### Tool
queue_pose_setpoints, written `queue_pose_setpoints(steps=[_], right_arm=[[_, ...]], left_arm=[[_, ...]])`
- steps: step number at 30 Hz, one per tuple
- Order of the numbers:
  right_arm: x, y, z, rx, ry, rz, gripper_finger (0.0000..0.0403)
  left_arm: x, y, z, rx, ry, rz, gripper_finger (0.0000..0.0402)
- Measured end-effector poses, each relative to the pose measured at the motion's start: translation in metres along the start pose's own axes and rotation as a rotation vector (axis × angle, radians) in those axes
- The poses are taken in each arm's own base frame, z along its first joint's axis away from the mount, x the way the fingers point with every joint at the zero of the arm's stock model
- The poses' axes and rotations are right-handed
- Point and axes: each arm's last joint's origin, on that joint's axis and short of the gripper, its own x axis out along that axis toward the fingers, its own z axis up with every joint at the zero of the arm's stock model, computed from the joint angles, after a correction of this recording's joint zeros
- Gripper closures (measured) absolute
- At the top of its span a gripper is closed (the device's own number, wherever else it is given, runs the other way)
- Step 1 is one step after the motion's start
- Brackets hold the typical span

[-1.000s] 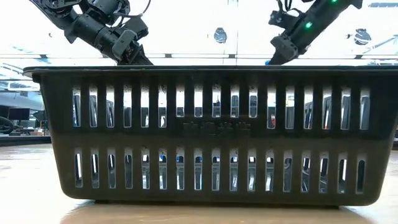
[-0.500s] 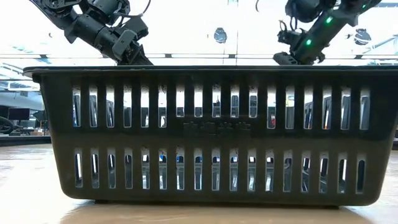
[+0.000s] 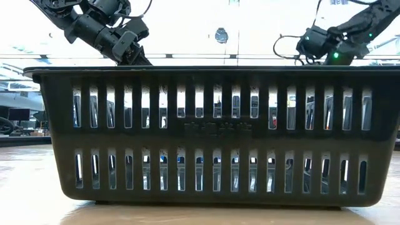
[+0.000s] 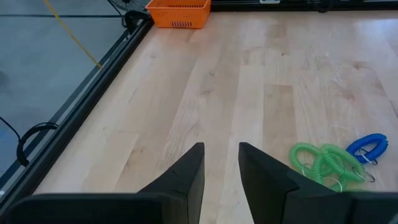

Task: Sort spring keychains into baskets
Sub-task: Put the blue spring keychain into the orange basket

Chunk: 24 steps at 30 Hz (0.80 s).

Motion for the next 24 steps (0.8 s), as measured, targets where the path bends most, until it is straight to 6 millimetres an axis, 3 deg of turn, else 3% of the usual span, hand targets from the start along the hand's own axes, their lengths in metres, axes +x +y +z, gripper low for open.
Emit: queue_pose_setpoints(steps=[7, 24], right_arm=[[0.011, -0.003, -0.017, -0.006, 0.017, -0.003, 0.0392], [0.013, -0.002, -0.019, 0.000, 0.006, 0.000, 0.0385]], left_arm=[[0.000, 0.000, 0.000, -0.001, -0.003, 0.001, 0.0293], [0.000, 0.000, 0.000, -0.003, -0.005, 0.002, 0.0293]])
